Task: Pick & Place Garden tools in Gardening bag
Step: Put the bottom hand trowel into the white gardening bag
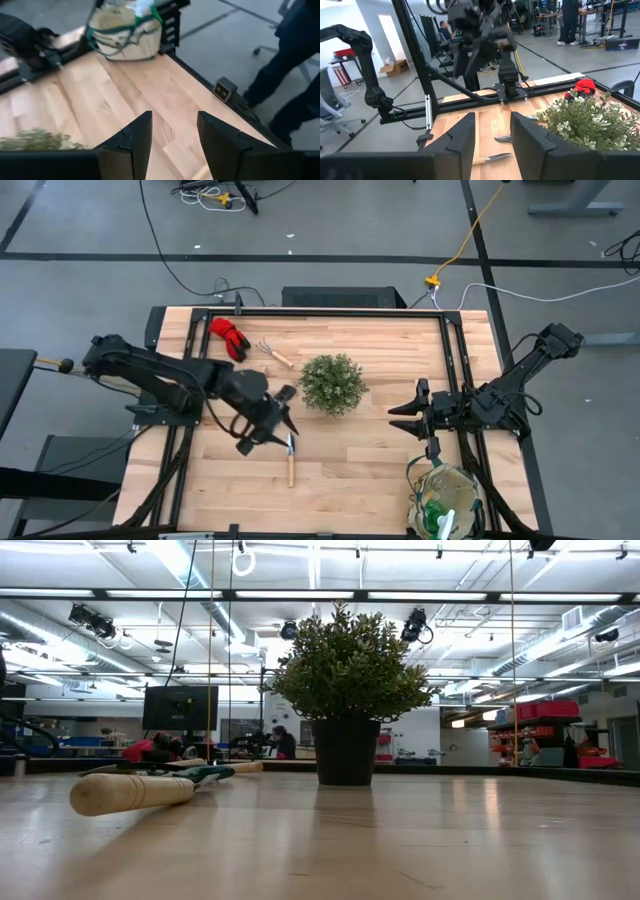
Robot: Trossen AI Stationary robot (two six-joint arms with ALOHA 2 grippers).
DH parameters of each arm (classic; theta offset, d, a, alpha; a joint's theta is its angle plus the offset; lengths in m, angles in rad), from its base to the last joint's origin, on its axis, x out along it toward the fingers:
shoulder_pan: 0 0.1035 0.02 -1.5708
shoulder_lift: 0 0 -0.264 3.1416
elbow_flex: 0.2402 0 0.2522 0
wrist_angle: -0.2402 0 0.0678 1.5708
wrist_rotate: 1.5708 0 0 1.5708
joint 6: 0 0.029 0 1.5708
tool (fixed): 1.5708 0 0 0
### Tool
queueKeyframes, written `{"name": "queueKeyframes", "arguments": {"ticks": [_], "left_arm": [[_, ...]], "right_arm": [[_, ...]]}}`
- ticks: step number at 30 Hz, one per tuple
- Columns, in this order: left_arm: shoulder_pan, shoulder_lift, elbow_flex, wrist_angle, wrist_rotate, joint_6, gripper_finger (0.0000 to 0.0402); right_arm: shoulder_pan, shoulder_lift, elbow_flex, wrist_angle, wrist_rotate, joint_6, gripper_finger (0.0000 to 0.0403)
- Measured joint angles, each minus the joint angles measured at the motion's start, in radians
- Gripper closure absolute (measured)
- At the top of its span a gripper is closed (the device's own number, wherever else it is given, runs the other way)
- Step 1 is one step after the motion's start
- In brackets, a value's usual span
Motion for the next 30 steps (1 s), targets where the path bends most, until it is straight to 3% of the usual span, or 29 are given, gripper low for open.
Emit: {"name": "queueKeyframes", "arguments": {"ticks": [13, 22, 30], "left_arm": [[-0.058, 0.110, 0.000, 0.002, -0.002, 0.003, 0.0236], [-0.104, 0.119, 0.000, -0.020, -0.005, 0.118, 0.0236], [-0.120, 0.120, 0.000, -0.027, -0.005, 0.128, 0.0236]], "right_arm": [[0.000, 0.000, 0.000, 0.000, -0.008, -0.002, 0.0279], [0.000, 0.000, 0.000, -0.001, -0.009, -0.002, 0.0279], [0.000, 0.000, 0.000, -0.002, -0.009, -0.006, 0.0279]]}}
